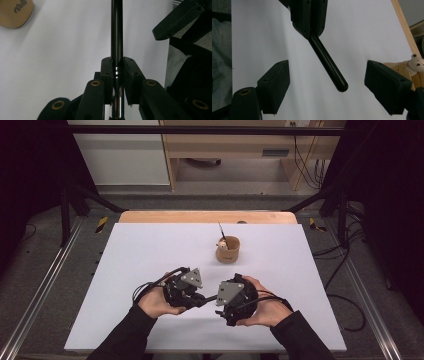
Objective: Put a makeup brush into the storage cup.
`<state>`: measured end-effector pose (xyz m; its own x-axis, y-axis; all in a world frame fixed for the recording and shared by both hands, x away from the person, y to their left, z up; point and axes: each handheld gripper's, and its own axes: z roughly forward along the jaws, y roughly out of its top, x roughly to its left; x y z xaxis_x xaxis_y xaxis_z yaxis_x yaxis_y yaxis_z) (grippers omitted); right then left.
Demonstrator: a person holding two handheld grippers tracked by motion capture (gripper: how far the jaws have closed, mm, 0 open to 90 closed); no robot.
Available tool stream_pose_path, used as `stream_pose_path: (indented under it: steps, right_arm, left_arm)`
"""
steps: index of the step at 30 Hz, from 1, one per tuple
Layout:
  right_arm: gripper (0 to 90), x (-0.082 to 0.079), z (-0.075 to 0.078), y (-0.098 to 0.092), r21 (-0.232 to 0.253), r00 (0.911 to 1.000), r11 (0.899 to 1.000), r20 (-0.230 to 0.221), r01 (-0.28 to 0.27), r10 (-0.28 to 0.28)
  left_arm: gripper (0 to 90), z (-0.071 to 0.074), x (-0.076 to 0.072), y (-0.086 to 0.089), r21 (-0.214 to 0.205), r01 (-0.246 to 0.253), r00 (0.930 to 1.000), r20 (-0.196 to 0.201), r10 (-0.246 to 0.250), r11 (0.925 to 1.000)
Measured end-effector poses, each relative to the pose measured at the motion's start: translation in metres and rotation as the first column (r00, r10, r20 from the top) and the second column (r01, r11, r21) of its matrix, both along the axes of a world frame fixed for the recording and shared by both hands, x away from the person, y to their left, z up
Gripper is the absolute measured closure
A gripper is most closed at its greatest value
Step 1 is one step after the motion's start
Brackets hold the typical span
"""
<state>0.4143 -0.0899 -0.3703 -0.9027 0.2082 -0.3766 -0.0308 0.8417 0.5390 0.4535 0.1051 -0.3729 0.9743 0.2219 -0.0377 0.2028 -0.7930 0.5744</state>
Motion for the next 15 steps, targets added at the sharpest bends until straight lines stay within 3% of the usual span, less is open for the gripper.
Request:
stream_pose_path:
  steps: [15]
  right_arm:
    - [37.7, -0.0009, -0.0043, 0.0052, -0.074, 0.9971, 0.995, 0.04, -0.061, 0.064]
  left_arm:
    - [78.5, 0.0058, -0.0033, -0.0025, 0.003, 0.024, 0.9997, 0.001, -0.024, 0.9997]
